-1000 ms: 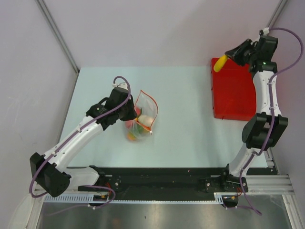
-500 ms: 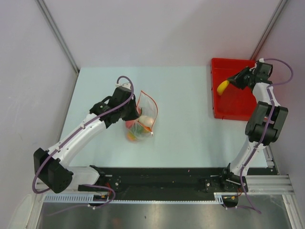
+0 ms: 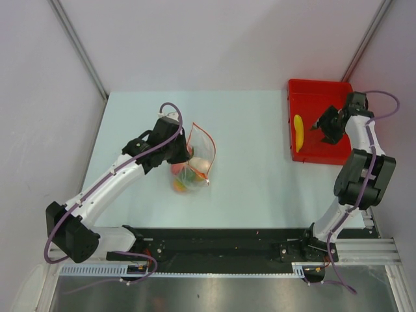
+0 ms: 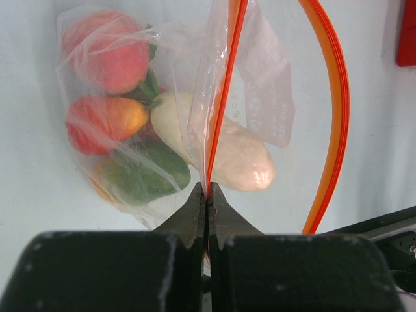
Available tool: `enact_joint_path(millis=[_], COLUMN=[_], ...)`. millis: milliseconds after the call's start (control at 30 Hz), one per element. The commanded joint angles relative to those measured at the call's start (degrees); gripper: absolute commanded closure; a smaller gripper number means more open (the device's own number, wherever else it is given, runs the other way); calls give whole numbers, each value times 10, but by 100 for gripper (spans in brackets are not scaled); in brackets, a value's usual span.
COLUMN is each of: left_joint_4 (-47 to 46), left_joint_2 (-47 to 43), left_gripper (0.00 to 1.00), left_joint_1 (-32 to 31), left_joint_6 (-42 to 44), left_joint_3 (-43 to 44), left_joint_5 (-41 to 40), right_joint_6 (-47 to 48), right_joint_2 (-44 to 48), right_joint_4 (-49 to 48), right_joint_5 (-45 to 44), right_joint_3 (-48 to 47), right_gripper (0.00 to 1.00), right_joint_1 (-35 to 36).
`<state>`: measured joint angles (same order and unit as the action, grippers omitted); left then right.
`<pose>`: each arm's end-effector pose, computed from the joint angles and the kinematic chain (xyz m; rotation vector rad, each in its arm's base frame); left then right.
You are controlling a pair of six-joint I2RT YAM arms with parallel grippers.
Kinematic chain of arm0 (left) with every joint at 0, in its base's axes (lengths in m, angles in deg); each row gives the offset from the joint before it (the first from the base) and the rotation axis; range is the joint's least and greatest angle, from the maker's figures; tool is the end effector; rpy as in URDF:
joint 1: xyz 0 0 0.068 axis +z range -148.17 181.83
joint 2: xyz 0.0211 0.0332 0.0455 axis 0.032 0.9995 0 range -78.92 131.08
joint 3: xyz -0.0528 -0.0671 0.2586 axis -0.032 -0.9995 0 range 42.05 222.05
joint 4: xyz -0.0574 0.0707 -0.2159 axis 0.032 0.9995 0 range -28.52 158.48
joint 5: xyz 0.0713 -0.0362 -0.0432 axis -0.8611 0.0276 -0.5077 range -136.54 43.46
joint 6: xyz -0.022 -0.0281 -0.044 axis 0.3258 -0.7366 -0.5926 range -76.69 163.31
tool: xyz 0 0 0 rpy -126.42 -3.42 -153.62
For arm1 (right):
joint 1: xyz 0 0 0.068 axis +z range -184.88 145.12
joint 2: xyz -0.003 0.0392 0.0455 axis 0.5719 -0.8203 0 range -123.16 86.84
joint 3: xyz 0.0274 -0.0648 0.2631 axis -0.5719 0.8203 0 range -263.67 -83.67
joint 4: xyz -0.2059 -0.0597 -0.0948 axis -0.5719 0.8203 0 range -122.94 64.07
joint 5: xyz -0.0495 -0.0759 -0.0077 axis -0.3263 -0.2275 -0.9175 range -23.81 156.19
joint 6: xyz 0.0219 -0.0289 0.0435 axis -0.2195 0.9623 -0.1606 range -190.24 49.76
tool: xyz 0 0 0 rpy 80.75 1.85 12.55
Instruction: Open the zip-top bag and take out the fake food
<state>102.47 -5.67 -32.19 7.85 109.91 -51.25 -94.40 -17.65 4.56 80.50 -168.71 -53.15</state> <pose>0.2031 -0.1332 0.3231 -0.0707 2.4293 -0.4721 0.3551 -0.1070 0.2592 0.8361 2.4172 0.3594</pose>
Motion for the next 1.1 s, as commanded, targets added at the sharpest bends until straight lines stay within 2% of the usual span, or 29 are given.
enact_joint_path(millis=[0, 167, 200, 367, 400, 533, 633, 733, 900, 1067], left_joint_4=[-10, -5, -5, -2, -3, -2, -3, -8, -13, -13], left_joint_2=[-3, -13, -14, -14, -14, -19, -18, -15, -14, -19], left_gripper=[100, 100, 100, 100, 100, 100, 100, 100, 100, 100], left_joint_1=[-2, -3, -2, -2, -2, -3, -2, -2, -2, -2], left_joint_6=[11, 8, 7, 7, 8, 7, 7, 7, 5, 4], left_joint_3=[25, 25, 25, 25, 25, 25, 24, 24, 25, 20], left_joint_5=[5, 0, 0, 6, 5, 4, 4, 9, 10, 9], right_joint_6=[29, 18, 15, -25, -44, -87, -91, -68, -22, 21], right_joint_2=[85, 133, 142, 177, 175, 146, 103, 58, 10, -24], right_joint_4=[69, 98, 94, 29, 22, -22, -26, -7, 5, 56], right_joint_5=[-59, -87, -83, -75, -74, -67, -67, -54, -26, -20], right_joint_3=[-50, -65, -62, -67, -72, -93, -110, -140, -152, -165], right_gripper=[31, 31, 31, 37, 38, 44, 46, 55, 62, 59], right_joint_1=[59, 200, 255, 422, 474, 566, 610, 629, 642, 652])
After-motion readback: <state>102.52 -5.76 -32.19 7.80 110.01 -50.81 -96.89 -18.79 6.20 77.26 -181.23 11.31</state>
